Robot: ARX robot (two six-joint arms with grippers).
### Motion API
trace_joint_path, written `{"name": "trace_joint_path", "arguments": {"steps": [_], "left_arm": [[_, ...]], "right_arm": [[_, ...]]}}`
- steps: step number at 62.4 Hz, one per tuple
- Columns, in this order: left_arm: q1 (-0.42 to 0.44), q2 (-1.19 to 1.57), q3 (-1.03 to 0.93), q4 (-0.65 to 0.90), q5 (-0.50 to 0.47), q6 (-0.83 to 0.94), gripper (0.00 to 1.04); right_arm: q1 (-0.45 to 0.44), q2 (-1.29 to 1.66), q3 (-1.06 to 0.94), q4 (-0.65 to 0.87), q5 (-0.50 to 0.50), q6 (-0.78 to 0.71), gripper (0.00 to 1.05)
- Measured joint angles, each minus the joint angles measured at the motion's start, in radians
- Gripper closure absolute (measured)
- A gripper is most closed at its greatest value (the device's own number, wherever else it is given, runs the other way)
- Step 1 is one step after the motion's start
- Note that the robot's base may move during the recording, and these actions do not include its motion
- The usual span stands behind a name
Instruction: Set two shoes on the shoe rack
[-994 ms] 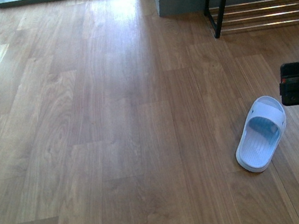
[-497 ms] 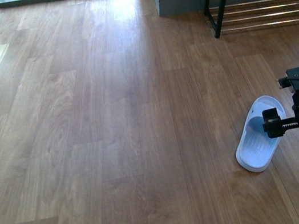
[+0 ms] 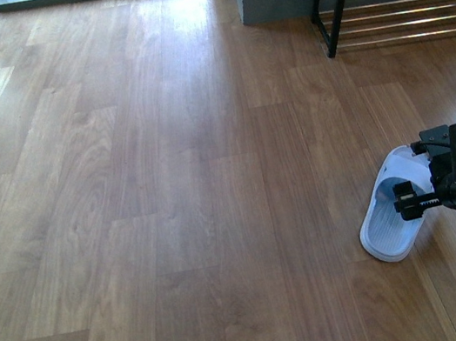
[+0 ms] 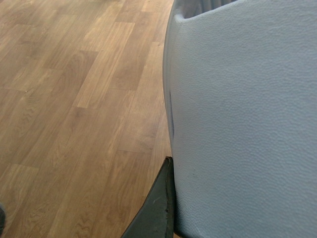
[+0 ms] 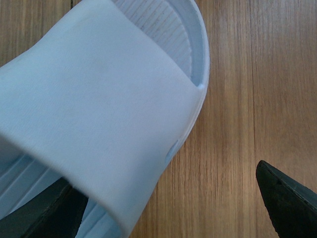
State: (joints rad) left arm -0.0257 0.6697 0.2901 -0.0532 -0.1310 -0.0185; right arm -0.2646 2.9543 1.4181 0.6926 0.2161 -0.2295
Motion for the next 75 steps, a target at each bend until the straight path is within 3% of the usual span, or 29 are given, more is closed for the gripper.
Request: {"name": "trace_joint_path", "arguments": {"steps": [28,59,68,75], "left_arm": [[0.000,0.000,0.000,0.000,0.000,0.000,1.03],[0.000,0.000,0.000,0.000,0.000,0.000,1.03],[0.000,0.000,0.000,0.000,0.000,0.000,1.03],[0.000,0.000,0.000,0.000,0.000,0.000,1.03]], "right_arm": [[-0.037,0.086,0.168,-0.041,0.010,0.011,0.10],[-0.066,0.110,0.191,-0.045,-0.007,0.028,0.77],[-0.088,0.096,0.155,-0.010,-0.017,0.036,1.04],[-0.090,0.055,0.065,0.048,-0.035,0.050,1.03]]}}
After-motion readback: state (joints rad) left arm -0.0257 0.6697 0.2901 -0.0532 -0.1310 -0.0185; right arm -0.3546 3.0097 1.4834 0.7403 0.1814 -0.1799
